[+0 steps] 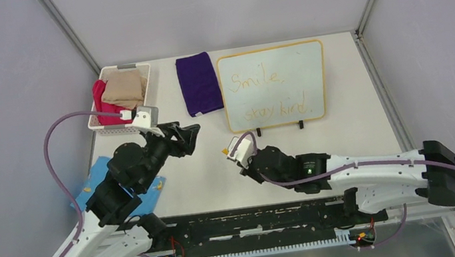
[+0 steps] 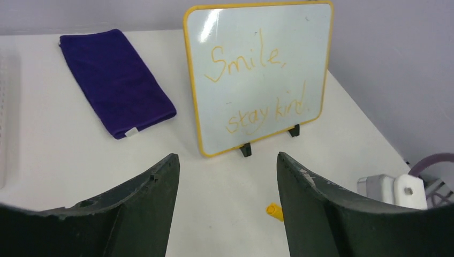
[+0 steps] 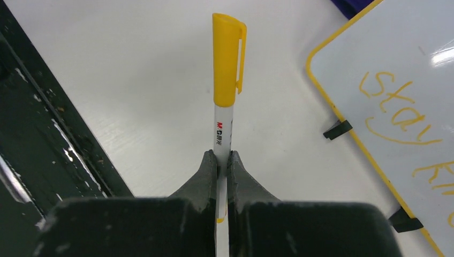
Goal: Write a sentence on the whiteboard
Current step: Place the whiteboard marker at the center of the board, then reset both arms
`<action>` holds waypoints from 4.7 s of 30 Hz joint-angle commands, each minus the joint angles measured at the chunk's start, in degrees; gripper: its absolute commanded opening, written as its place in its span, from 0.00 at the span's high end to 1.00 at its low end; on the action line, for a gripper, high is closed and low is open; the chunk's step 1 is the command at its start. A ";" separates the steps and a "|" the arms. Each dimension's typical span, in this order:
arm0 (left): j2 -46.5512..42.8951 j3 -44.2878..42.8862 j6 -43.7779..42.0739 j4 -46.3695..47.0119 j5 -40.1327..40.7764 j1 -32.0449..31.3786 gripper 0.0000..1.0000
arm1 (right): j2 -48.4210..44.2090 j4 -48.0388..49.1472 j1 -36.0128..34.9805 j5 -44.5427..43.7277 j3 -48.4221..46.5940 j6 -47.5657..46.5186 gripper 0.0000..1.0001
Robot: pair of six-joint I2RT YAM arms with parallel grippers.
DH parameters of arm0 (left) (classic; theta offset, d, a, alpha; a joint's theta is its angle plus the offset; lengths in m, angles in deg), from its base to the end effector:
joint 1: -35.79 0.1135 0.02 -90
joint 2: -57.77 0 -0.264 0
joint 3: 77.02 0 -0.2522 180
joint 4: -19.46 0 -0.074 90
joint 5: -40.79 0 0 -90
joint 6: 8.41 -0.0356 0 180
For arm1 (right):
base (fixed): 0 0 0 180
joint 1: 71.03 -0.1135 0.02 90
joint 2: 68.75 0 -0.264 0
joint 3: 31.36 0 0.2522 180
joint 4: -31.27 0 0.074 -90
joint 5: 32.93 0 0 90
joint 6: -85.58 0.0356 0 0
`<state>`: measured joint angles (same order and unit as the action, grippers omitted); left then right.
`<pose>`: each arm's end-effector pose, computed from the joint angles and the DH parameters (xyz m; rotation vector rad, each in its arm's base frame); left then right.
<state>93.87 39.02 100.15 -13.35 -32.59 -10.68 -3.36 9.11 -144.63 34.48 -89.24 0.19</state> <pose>0.1020 -0.0926 0.3776 0.1863 1.6807 -0.6198 0.0845 0.2388 0.2677 -0.9696 1.8333 0.4359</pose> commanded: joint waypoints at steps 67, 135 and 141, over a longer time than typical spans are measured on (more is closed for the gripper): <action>4.94 5.96 -2.62 0.15 21.08 0.16 0.29 | 47.84 4.92 19.45 22.48 -24.91 28.31 0.69; 18.40 -1.09 -0.45 8.82 8.57 0.07 0.14 | -31.48 12.22 20.07 -40.07 19.83 11.38 0.02; 16.76 2.04 1.09 11.21 7.17 0.07 0.13 | -21.90 3.47 25.49 -30.26 9.28 15.15 0.02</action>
<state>111.81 40.55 102.08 -7.14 -24.48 -10.66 -28.56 18.64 -122.69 1.13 -73.81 11.59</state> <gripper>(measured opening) 0.870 0.979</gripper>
